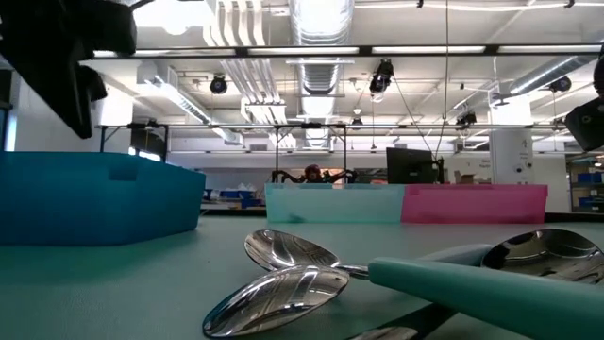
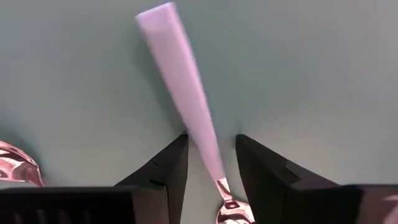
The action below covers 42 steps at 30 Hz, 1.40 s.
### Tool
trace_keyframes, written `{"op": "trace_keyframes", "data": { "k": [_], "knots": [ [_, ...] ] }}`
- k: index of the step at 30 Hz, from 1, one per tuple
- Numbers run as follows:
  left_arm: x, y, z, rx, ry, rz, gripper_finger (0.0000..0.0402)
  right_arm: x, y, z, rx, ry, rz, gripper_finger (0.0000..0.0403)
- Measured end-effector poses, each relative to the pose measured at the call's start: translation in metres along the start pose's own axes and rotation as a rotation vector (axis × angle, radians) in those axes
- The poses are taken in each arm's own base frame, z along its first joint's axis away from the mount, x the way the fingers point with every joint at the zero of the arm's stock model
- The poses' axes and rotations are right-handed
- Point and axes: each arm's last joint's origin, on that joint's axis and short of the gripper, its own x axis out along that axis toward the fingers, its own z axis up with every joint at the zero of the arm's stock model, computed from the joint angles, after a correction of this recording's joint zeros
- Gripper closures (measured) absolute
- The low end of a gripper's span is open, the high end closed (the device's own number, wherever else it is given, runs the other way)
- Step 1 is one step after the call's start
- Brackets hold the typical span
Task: Sort silverware by color (type)
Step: Put the bottom right black spoon into the dark blue bin, then put the bottom right blue spoon into the light blue bin
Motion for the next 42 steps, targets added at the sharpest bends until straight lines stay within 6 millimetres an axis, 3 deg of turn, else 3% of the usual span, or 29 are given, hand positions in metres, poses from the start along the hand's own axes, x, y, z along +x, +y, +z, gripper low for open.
{"op": "trace_keyframes", "data": {
  "k": [3,8,15,21,26,31,37,42],
  "knots": [
    [0.000,-0.005,0.005,0.030,-0.050,-0.051,0.0247,0.002,-0.002,0.000,0.014,-0.003,-0.006,0.0301],
    [-0.003,-0.018,0.017,0.094,-0.189,-0.176,0.0247,0.004,-0.004,0.000,0.024,-0.014,-0.011,0.0376],
    [-0.015,-0.043,0.040,0.217,-0.436,-0.454,0.0247,0.001,-0.001,0.001,0.053,-0.051,-0.010,0.0381],
    [-0.008,-0.055,0.052,0.298,-0.589,-0.429,0.0247,-0.027,0.023,0.013,-0.013,-0.373,0.043,0.0383],
    [0.011,-0.062,0.060,0.372,-0.695,-0.248,0.0247,-0.062,0.048,0.025,-0.081,-0.773,0.067,0.0383],
    [0.026,-0.078,0.072,0.462,-0.845,-0.239,0.0247,-0.095,0.071,0.036,-0.181,-1.142,0.053,0.0383],
    [0.041,-0.089,0.083,0.415,-0.998,-0.230,0.0247,-0.114,0.083,0.056,-0.283,-1.326,0.059,0.0383],
    [0.050,-0.097,0.089,0.385,-1.110,-0.263,0.0247,-0.118,0.085,0.070,-0.368,-1.334,0.100,0.0383]
  ]
}}
